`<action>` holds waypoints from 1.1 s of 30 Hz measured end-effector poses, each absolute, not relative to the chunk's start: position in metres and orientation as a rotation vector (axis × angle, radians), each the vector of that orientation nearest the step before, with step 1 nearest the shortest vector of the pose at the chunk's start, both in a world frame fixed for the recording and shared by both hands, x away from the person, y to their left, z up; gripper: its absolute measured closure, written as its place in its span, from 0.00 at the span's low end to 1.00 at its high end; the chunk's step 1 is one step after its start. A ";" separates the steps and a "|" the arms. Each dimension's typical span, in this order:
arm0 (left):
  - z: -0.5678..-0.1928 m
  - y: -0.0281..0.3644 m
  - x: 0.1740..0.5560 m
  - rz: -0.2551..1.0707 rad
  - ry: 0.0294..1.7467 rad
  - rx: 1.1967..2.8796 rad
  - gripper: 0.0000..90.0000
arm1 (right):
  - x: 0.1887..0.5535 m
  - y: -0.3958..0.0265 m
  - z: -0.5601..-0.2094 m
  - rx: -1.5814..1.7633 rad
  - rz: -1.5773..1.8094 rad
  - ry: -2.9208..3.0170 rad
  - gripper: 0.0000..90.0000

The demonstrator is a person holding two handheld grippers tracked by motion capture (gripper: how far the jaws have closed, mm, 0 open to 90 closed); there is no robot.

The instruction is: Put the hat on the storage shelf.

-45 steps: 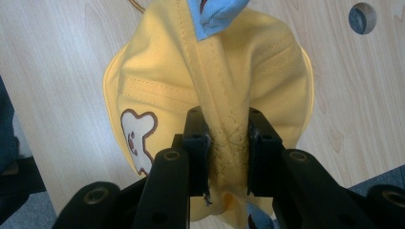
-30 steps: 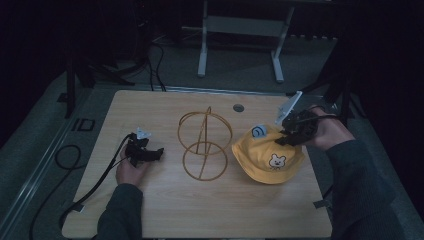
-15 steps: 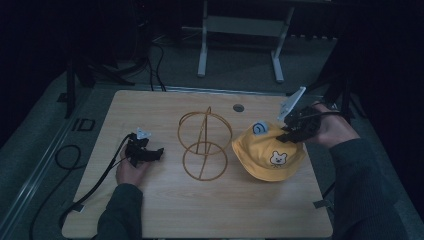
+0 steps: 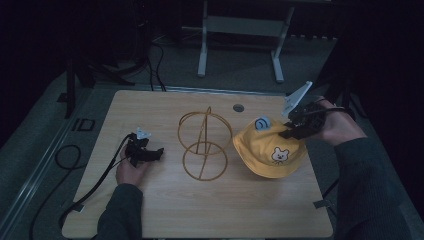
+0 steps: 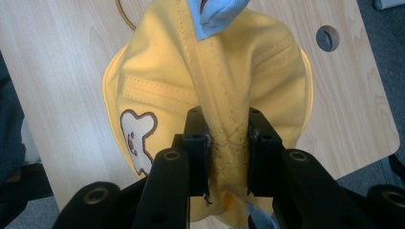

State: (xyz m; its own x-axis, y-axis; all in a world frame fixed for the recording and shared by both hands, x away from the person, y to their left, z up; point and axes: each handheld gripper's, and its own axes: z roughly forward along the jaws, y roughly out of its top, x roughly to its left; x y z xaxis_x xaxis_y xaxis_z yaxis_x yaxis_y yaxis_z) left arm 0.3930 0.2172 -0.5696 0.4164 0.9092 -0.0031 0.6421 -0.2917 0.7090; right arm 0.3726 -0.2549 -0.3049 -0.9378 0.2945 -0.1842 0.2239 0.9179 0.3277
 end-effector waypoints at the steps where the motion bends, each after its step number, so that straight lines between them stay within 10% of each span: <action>1: -0.570 0.217 0.393 0.541 1.310 2.038 0.17 | 0.373 -0.255 -0.305 0.390 0.447 2.849 0.82; 33: -0.570 0.217 0.393 0.544 1.309 2.034 0.17 | 0.371 -0.265 -0.280 0.407 0.525 2.800 0.83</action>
State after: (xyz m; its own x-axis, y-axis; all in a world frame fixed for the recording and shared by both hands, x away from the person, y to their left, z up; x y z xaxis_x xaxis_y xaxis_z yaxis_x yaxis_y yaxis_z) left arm 0.3931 0.2171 -0.5698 0.4151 0.9098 -0.0031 0.6402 -0.2897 0.7115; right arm 0.3710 -0.2646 -0.2801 -0.9262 0.3178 -0.2029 0.2227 0.8953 0.3859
